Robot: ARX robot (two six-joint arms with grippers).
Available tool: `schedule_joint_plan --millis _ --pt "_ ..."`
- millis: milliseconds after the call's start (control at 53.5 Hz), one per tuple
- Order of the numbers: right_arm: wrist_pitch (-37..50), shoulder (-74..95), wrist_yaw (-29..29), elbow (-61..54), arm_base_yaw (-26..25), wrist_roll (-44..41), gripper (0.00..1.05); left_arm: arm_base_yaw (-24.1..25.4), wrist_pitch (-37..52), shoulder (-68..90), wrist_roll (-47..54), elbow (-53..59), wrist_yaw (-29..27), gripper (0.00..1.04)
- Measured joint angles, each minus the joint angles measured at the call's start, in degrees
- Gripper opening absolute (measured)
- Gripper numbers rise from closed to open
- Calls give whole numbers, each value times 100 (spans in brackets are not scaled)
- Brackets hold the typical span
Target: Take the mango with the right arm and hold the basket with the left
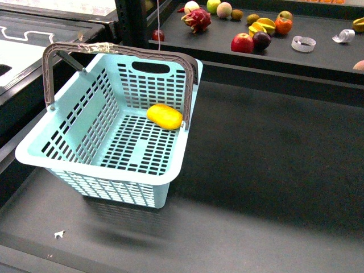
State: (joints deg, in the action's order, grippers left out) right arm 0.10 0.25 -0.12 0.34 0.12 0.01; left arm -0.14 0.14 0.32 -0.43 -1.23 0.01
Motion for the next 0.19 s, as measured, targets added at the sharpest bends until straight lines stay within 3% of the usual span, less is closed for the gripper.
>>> schedule_joint_plan --millis 187 --pt "0 0 0 0 0 0 96 0 0 -2 0 0 0 2"
